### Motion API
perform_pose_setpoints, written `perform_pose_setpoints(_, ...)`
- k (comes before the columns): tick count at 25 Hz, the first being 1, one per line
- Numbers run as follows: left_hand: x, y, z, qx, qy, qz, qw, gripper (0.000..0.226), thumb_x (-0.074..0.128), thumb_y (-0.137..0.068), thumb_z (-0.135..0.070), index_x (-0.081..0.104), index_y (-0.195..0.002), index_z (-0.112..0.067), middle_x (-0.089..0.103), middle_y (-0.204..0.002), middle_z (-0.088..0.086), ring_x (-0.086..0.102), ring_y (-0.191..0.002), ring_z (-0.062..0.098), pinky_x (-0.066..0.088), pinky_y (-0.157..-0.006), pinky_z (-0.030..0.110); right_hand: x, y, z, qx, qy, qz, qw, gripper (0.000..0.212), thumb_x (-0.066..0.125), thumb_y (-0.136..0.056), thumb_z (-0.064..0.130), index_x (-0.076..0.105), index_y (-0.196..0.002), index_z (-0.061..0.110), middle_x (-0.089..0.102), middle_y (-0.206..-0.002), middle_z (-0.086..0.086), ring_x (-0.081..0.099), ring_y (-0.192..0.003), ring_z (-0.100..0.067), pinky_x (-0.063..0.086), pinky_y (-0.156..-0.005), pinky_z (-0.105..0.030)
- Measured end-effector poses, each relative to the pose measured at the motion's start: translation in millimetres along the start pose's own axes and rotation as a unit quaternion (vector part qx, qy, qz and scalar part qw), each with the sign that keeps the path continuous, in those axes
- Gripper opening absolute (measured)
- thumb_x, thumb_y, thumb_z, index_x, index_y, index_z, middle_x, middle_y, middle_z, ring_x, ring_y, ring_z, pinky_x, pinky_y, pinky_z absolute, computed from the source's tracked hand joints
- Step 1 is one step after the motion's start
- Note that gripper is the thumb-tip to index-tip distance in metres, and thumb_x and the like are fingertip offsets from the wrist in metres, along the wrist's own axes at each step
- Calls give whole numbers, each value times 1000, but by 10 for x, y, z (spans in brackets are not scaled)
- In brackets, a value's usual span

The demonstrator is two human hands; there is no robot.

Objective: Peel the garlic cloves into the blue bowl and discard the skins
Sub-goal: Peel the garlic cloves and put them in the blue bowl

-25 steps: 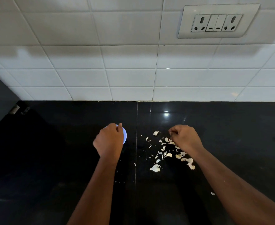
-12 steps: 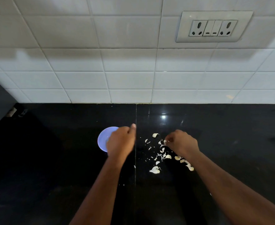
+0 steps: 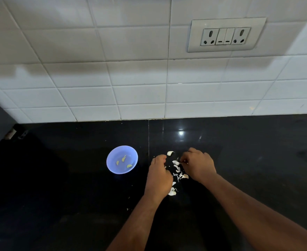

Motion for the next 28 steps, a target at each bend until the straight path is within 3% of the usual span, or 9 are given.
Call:
perform_pose_setpoints(4, -109, -50, 20, 4, 8, -80, 997, 37, 57, -97, -15, 60, -133, -23, 63, -128, -10, 57, -122, 14, 45, -109, 40, -27, -25, 96, -23, -10, -38, 999, 22, 56, -98, 35, 72, -113, 35, 63, -113, 8, 63, -111, -18, 43, -93, -37)
perform_pose_setpoints(8, -44, -80, 57, -29, 94, -67, 993, 30, 59, -101, -26, 61, -131, -23, 66, -117, -5, 64, -101, 8, 48, -82, 22, 58, -12, 170, -15, -17, -11, 1000, 24, 55, -100, 46, 75, -108, 36, 67, -112, 8, 66, -107, -18, 39, -94, -36)
perform_pose_setpoints(13, 3, -95, 114, -52, 163, -70, 983, 9, 61, -102, -24, 61, -110, -28, 69, -101, -9, 66, -87, 4, 48, -72, 16, 68, -2, 176, -19, -9, -11, 1000, 18, 64, -95, 47, 73, -106, 36, 66, -111, 9, 63, -110, -13, 40, -97, -36)
perform_pose_setpoints(15, 32, -137, 150, -69, 211, -64, 973, 6, 61, -103, -27, 67, -104, -25, 72, -100, -6, 69, -90, 11, 57, -76, 25, 22, 18, 155, 18, -196, 3, 981, 11, 76, -89, 40, 74, -96, 32, 72, -99, 8, 67, -97, -13, 52, -92, -37)
perform_pose_setpoints(17, 100, -179, 172, -116, 302, -27, 946, 19, 61, -105, -31, 74, -102, -18, 77, -101, 1, 72, -92, 15, 61, -74, 32, -36, 69, 193, 51, -414, 25, 908, 9, 83, -85, 30, 77, -91, 25, 77, -90, 2, 72, -87, -18, 59, -84, -36)
perform_pose_setpoints(19, 189, -202, 166, -168, 408, 31, 897, 32, 62, -105, -35, 75, -105, -6, 80, -105, 8, 77, -96, 20, 63, -72, 33, -111, 135, 268, 50, -484, 49, 872, 5, 81, -86, 20, 79, -91, 19, 79, -88, -3, 75, -81, -17, 60, -78, -32)
perform_pose_setpoints(22, 253, -231, 178, -208, 462, 60, 860, 32, 67, -104, -29, 74, -114, 1, 75, -116, 20, 78, -101, 31, 65, -75, 41, -153, 175, 318, 26, -433, 73, 898, 8, 79, -84, 9, 78, -85, 17, 76, -74, 2, 67, -65, -2, 55, -64, -20)
perform_pose_setpoints(25, 285, -217, 205, -233, 448, 19, 863, 27, 71, -101, -20, 70, -111, 5, 73, -112, 24, 79, -91, 33, 66, -66, 40, -117, 132, 271, 35, -354, 53, 933, 9, 80, -82, 13, 76, -78, 20, 75, -72, 5, 68, -63, -3, 56, -64, -23)
perform_pose_setpoints(28, 318, -178, 193, -247, 468, -17, 849, 23, 74, -98, -15, 70, -106, 7, 75, -103, 25, 78, -85, 32, 65, -59, 37, -64, 112, 286, 37, -323, 43, 945, 13, 80, -82, 18, 72, -72, 23, 73, -66, 8, 68, -62, -3, 56, -65, -25)
Point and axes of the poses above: each hand's wrist, its own y-axis away from the middle knuckle, its own x-axis out of the palm, z = x × y, the point moved 6 cm from there along -y, towards the middle knuckle
